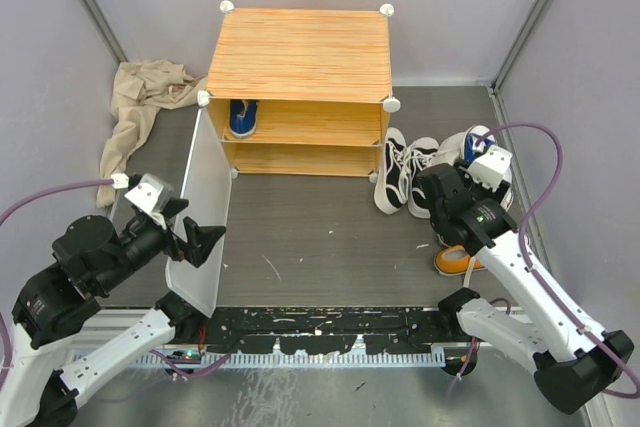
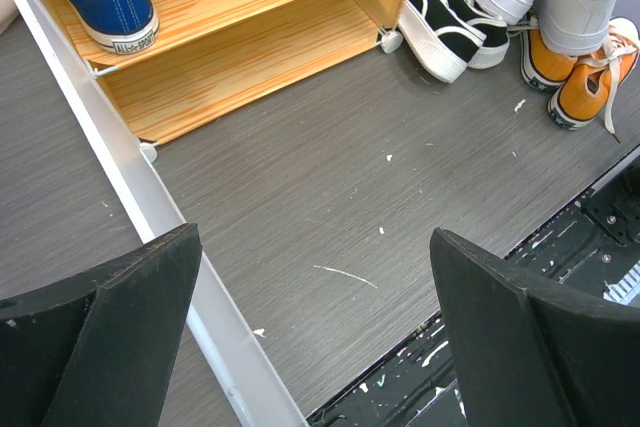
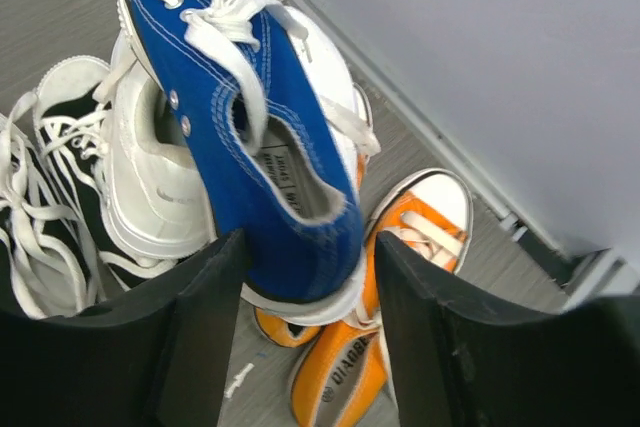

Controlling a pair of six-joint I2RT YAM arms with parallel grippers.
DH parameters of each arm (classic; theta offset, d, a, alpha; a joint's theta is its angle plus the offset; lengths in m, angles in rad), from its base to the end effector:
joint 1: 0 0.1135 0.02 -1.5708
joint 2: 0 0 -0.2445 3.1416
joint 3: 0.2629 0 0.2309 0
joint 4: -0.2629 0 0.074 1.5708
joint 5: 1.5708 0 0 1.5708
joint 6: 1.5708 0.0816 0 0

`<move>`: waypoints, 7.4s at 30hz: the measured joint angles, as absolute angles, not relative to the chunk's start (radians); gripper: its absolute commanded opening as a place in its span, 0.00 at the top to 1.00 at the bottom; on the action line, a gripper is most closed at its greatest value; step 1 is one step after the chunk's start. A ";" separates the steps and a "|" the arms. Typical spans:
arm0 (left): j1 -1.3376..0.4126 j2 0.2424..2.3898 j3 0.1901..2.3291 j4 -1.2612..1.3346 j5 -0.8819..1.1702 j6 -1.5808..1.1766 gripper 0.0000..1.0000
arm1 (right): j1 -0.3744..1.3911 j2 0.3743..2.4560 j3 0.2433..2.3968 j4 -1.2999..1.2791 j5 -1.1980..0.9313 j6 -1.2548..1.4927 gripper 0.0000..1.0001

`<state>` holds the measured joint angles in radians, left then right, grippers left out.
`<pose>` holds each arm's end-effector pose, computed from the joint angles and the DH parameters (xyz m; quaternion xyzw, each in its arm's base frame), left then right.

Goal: Place and organize the shoes in the shoe cabinet

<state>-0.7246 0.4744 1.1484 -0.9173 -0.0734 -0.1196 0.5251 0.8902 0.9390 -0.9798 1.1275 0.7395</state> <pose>0.0714 -0.0552 0.3738 0.2129 0.7581 -0.2259 0.5735 0.1676 0.0119 0.2869 0.2529 0.7798 -0.2521 0.5142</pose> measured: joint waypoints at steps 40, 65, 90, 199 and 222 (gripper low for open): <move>-0.725 0.488 1.174 -0.935 -0.157 -0.142 0.02 | 0.346 0.688 1.210 -1.159 0.052 0.313 0.99; -0.725 0.547 1.178 -0.914 -0.188 -0.141 0.02 | 0.606 0.913 1.178 -0.709 -0.129 0.276 0.99; -0.725 0.545 1.194 -0.937 -0.194 -0.132 0.02 | 0.889 1.205 0.957 0.034 0.475 0.266 0.99; -0.725 0.375 1.179 -1.105 -0.178 -0.122 0.02 | 0.990 1.234 1.108 -0.381 0.685 0.464 0.24; -0.725 0.383 1.140 -1.058 -0.105 -0.146 0.02 | 0.245 1.044 0.901 -0.576 0.695 0.451 0.27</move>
<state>-0.7246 0.3832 1.1397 -1.0576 -0.1047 -0.1463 0.2447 1.0443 0.9012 -0.5762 0.6952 0.4507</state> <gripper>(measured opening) 0.980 0.748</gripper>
